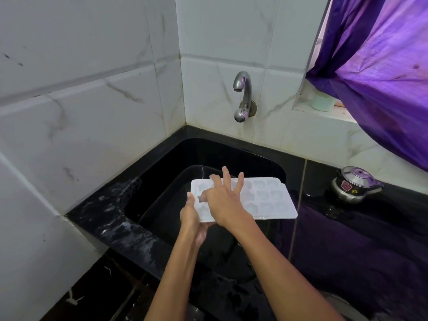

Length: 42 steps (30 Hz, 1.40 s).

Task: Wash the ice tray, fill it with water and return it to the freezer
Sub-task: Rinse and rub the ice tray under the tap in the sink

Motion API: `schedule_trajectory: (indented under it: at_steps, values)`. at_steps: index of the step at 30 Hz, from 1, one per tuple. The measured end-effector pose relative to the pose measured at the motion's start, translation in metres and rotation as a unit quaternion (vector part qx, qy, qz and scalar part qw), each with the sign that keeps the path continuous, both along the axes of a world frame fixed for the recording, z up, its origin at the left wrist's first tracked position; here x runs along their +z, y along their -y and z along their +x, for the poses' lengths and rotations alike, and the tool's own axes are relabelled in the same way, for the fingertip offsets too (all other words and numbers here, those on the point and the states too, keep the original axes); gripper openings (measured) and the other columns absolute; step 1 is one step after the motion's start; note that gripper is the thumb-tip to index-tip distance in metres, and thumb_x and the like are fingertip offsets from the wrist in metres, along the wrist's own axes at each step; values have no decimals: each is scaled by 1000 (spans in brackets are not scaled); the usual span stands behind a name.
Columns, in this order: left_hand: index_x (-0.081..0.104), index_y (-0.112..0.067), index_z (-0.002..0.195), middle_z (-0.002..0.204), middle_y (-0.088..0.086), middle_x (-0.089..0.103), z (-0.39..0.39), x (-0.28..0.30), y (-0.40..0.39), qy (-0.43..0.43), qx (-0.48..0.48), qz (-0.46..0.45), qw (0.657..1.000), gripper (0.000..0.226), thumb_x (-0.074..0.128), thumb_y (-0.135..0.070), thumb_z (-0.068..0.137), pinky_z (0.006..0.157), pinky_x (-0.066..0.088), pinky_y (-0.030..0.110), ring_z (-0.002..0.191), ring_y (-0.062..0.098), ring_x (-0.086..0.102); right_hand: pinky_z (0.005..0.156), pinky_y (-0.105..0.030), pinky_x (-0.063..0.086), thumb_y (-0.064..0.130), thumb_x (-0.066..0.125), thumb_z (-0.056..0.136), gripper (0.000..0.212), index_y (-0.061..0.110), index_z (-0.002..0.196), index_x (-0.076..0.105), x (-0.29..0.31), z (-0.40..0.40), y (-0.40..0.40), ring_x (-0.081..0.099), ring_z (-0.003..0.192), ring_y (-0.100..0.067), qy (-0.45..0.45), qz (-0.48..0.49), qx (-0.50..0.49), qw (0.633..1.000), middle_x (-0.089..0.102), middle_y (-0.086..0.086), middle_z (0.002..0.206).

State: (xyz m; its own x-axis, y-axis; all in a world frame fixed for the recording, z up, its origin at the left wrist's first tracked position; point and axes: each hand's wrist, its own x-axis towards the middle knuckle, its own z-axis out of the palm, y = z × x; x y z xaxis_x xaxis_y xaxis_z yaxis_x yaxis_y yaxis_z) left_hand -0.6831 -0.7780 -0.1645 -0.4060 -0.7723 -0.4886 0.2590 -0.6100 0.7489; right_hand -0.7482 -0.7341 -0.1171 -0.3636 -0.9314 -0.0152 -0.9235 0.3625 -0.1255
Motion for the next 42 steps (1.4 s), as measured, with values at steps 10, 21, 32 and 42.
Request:
schedule_trajectory:
  at_steps: [10, 21, 32, 42]
  values:
    - [60, -10, 100, 97, 18, 70, 4, 0, 0, 0, -4, 8, 1000, 42, 34, -43, 100, 57, 55, 39, 82, 31, 71, 107, -63, -18, 18, 56, 94, 29, 25, 122, 63, -2, 3, 1, -14, 146, -36, -1, 2, -4, 1000, 12, -11, 158]
    - [59, -13, 95, 94, 13, 68, 16, 10, 17, -25, 3, 6, 1000, 41, 33, -43, 100, 65, 53, 51, 85, 34, 65, 110, -56, -18, -17, 47, 68, 71, 35, 114, 60, 21, -56, -60, -15, 146, -23, 95, -153, -180, 967, 15, 0, 156]
    - [58, -13, 99, 102, 14, 66, 23, 10, 27, -33, -4, 2, 999, 41, 31, -44, 101, 69, 52, 52, 92, 34, 64, 109, -62, -17, -12, 55, 80, 58, 37, 109, 68, 6, -70, -90, -15, 146, -30, 75, -84, -260, 959, 21, -3, 154]
    - [57, -11, 109, 106, 15, 67, 21, 11, 24, -27, -9, 3, 1000, 43, 31, -45, 100, 66, 53, 50, 94, 34, 65, 107, -64, -17, -7, 55, 86, 53, 37, 113, 66, 7, -69, -96, -15, 146, -32, 74, -60, -260, 961, 24, 0, 154]
